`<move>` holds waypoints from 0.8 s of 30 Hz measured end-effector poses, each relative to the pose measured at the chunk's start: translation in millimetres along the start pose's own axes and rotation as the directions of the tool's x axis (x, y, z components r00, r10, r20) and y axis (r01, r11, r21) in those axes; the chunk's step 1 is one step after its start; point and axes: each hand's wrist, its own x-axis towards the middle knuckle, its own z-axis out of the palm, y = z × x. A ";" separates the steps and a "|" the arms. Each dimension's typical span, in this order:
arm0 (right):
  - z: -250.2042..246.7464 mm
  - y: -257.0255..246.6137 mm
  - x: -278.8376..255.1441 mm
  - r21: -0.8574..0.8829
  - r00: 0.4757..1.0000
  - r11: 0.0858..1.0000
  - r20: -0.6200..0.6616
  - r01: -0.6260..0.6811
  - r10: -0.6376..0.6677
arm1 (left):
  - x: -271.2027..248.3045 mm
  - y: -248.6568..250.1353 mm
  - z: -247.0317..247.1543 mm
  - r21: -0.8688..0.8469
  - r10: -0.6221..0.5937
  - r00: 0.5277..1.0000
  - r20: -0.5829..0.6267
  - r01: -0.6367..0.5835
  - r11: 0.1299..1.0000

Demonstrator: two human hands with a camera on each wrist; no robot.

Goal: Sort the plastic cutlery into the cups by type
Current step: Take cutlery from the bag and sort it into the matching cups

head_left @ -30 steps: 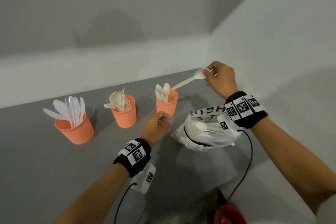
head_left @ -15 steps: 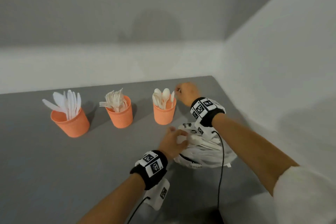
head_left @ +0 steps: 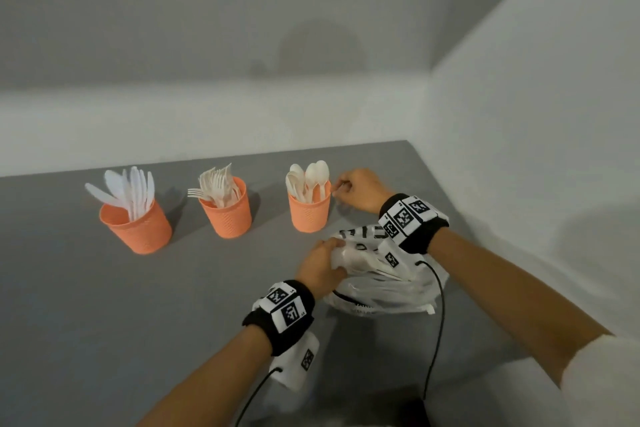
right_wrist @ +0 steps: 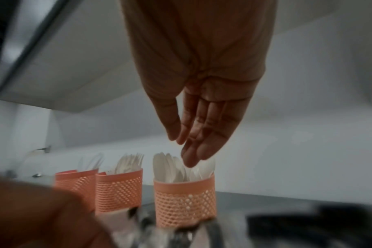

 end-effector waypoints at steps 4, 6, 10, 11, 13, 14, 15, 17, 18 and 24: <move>-6.4 12.4 -52.4 0.141 0.982 0.989 0.187 -0.049 0.022 | -0.8 2.8 -4.1 -0.045 0.006 1.000 -0.001 -0.006 0.999; -6.1 22.5 -73.0 0.100 0.958 0.992 0.282 -0.083 0.052 | -2.8 3.8 -5.5 -0.073 0.011 1.000 -0.013 -0.012 0.997; 6.1 46.7 -97.2 -0.330 0.936 0.944 0.332 -0.005 0.121 | -7.0 5.2 -7.0 -0.069 0.053 0.998 -0.027 -0.054 0.996; 11.9 51.8 -101.2 -0.363 0.935 0.932 0.335 0.016 0.114 | -8.5 6.2 -7.8 -0.062 0.060 0.998 -0.032 -0.062 0.996; 25.6 62.8 -103.5 -0.369 0.930 0.929 0.352 0.031 0.109 | -11.1 9.1 -9.1 -0.037 0.086 0.995 -0.046 -0.088 0.995; 32.0 67.3 -103.1 -0.350 0.927 0.937 0.359 0.023 0.112 | -12.5 10.8 -9.6 -0.027 0.106 0.993 -0.053 -0.107 0.994; 37.1 70.5 -102.2 -0.333 0.924 0.943 0.364 0.008 0.120 | -13.7 12.0 -9.8 -0.016 0.128 0.990 -0.060 -0.129 0.992; 45.0 74.1 -101.0 -0.341 0.918 0.940 0.366 -0.020 0.152 | -15.7 13.5 -9.8 0.016 0.164 0.984 -0.067 -0.163 0.987; 49.1 75.0 -100.7 -0.361 0.918 0.932 0.360 -0.028 0.167 | -16.4 13.3 -9.6 0.030 0.175 0.982 -0.069 -0.174 0.984; 54.5 69.7 -94.8 -0.352 0.951 0.936 0.289 -0.006 0.115 | -19.4 2.3 -15.9 0.018 0.166 0.977 -0.136 -0.165 0.986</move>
